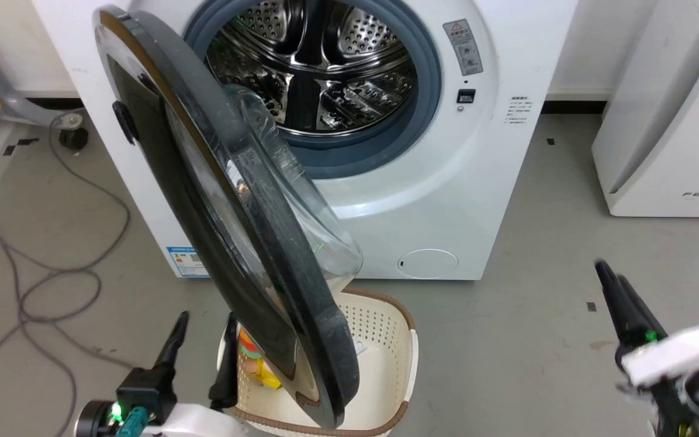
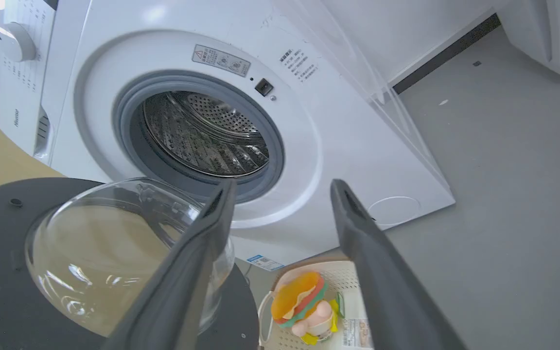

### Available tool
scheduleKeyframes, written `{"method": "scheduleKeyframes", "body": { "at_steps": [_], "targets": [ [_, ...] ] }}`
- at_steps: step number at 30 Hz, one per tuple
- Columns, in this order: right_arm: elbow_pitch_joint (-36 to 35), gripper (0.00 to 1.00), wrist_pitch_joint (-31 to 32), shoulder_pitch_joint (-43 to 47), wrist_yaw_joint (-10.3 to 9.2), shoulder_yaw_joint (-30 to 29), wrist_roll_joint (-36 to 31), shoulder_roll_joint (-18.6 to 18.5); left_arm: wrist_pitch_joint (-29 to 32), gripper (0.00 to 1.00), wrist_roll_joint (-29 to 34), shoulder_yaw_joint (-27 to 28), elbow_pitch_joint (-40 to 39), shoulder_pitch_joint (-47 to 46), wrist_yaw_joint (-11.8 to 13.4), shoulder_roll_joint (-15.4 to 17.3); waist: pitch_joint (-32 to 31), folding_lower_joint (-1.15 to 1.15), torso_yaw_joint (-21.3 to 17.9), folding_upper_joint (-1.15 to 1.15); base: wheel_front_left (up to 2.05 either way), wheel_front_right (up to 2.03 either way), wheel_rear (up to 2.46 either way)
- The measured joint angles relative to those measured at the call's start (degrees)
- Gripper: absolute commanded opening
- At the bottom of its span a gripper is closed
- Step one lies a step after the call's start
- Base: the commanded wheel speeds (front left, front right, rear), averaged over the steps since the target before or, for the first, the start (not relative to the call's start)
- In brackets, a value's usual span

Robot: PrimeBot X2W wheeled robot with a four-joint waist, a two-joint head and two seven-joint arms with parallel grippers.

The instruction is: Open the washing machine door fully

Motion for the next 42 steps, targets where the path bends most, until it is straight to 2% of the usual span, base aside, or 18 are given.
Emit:
{"method": "scheduleKeyframes", "body": {
  "at_steps": [4,7,9,12,17,20,27,29,38,42],
  "targets": [
    [1.27,1.00,0.01,6.67,0.00,-15.56,-24.04,7.77,0.00,1.00,-0.36,0.69,0.36,0.81,0.02,0.03,-0.59,0.00,-0.58,0.00,0.00,0.00,0.00],
    [-3.59,1.00,0.02,11.55,0.01,-26.91,-42.92,14.30,0.00,1.00,-0.42,1.10,0.55,0.90,0.02,0.01,-0.96,0.01,-0.68,0.00,0.00,0.00,0.00],
    [-9.11,1.00,0.02,14.71,0.00,-32.37,-53.12,19.19,0.00,1.00,-0.42,1.37,0.64,0.99,0.01,0.02,-1.12,0.00,-0.60,0.00,0.00,0.00,0.00],
    [-17.55,1.00,0.01,18.57,0.02,-35.05,-66.14,24.36,0.00,1.00,-0.42,1.64,0.82,1.08,0.00,0.02,-1.31,0.01,-0.43,0.00,0.00,0.00,0.00],
    [-26.95,1.00,3.18,23.14,0.02,-34.31,-80.08,26.35,0.00,1.00,-0.41,2.08,0.93,1.14,-0.05,0.04,-1.28,0.00,-0.35,0.00,0.00,0.00,0.00],
    [-29.16,1.00,5.19,25.77,0.03,-33.64,-83.59,26.53,0.00,1.00,-0.40,2.22,1.03,1.14,-0.05,0.08,-1.23,0.01,-0.33,0.00,0.00,0.00,0.00],
    [-28.53,1.00,6.15,28.64,0.03,-33.79,-82.82,26.61,0.00,1.00,-0.24,2.24,1.16,1.14,-0.10,0.14,-1.19,0.00,-0.57,0.00,0.00,0.00,0.00],
    [-28.40,1.00,6.03,28.64,0.03,-33.66,-82.67,26.61,0.00,0.00,-0.23,2.24,1.33,1.14,-0.25,0.19,-1.18,0.00,-0.65,0.00,0.00,0.00,0.00],
    [-28.37,1.00,6.02,28.58,0.03,-33.50,-82.37,26.62,0.00,0.00,-0.34,2.31,1.88,1.14,-0.57,0.34,-1.12,0.01,-0.58,0.00,0.00,0.00,0.00],
    [-28.32,1.00,6.01,28.58,0.03,-33.55,-81.41,26.62,0.00,0.00,-0.42,2.87,-0.23,0.94,-0.57,0.66,-1.04,0.00,-0.46,0.00,0.00,0.00,0.00]
  ]
}}
